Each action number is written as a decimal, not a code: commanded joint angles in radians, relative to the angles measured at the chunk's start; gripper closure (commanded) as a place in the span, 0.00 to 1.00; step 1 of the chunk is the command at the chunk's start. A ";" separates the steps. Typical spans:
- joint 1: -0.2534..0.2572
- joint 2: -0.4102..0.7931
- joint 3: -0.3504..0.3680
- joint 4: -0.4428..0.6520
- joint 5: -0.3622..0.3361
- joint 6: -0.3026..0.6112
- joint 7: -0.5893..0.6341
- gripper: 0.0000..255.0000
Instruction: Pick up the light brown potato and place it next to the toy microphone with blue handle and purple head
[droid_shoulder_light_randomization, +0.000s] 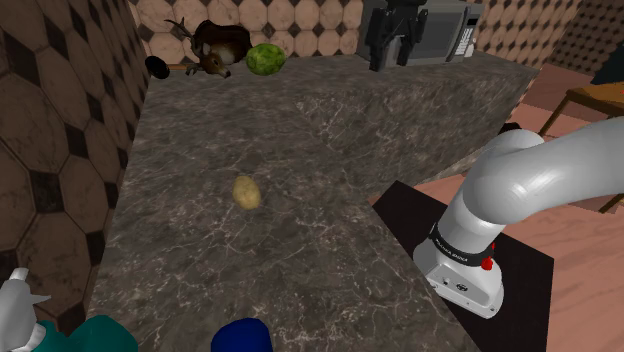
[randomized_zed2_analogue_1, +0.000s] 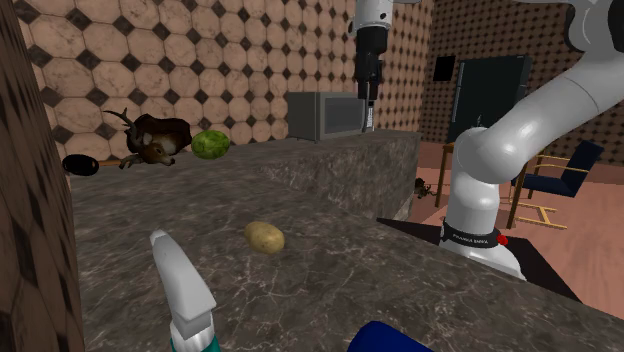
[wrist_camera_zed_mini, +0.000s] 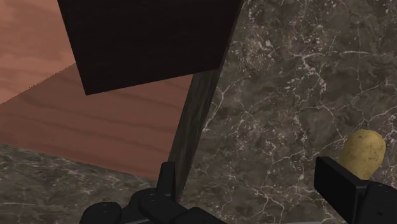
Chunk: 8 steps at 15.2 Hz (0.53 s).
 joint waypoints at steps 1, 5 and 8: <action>0.000 0.000 0.000 0.000 0.000 0.000 0.000 0.00; 0.018 0.030 0.078 -0.065 0.046 0.103 0.081 0.00; 0.031 0.069 0.138 -0.100 0.078 0.183 0.140 0.00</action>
